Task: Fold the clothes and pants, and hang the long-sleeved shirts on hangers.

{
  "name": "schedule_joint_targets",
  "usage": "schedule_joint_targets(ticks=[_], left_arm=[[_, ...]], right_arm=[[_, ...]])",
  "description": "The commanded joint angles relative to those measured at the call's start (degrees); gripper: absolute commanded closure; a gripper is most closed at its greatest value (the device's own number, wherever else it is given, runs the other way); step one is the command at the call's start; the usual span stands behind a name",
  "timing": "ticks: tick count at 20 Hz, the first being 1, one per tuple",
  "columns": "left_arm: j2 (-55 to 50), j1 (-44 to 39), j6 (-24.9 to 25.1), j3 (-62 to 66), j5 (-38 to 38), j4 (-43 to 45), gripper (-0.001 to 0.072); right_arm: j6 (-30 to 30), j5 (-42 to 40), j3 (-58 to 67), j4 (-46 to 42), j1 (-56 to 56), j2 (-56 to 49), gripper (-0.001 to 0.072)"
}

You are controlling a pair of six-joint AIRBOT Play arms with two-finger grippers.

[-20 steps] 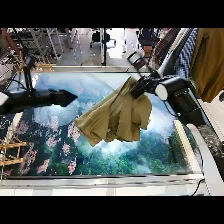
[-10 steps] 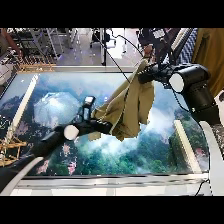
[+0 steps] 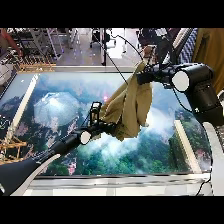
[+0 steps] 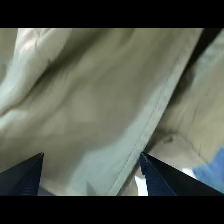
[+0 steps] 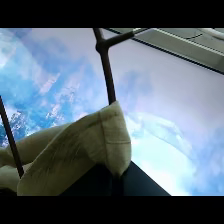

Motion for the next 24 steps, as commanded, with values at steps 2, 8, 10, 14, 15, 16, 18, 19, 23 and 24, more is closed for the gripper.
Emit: schedule_joint_targets(ticks=[2,8,10,14,15,16,18,19,23,24], left_arm=[[-1.6,-2.5,2.0,1.8,1.8,0.3,0.0049],[-3.0,-1.9,-3.3,1.8,2.2,0.3,0.0555],[-2.3,0.1,-5.4,1.9,2.6,0.1,0.0699],[6.0,8.8,-6.0,2.0,2.6,0.1,0.07],[8.4,11.8,-6.3,2.4,2.6,-0.2,0.0701],[10.7,15.3,-7.0,3.3,2.3,-1.0,0.0701],[12.5,22.2,-7.7,7.4,-2.0,-2.8,0.0701],[12.4,25.3,-7.7,10.5,-6.3,-2.9,0.0701],[12.1,33.0,-7.7,19.4,-19.0,-3.0,0.0701],[12.2,34.0,-7.6,21.2,-22.4,-2.9,0.07]], right_arm=[[-0.4,0.0,0.1,0.7,1.3,0.0,0.0698],[-0.4,1.7,0.1,1.2,1.3,0.1,0.0698],[-0.5,4.5,0.1,1.2,1.3,0.3,0.0698],[-8.6,14.1,0.0,5.2,1.3,0.7,0.0698],[-9.9,14.6,0.0,6.9,1.3,0.8,0.0698],[-11.7,14.6,0.1,9.1,1.3,0.8,0.0698],[-16.3,14.6,0.0,14.6,1.3,0.8,0.0699],[-18.9,14.6,0.0,17.2,1.3,0.8,0.0699],[-30.8,15.5,0.0,19.2,1.3,0.7,0.07],[-34.3,16.0,0.0,18.9,1.3,0.7,0.07]])
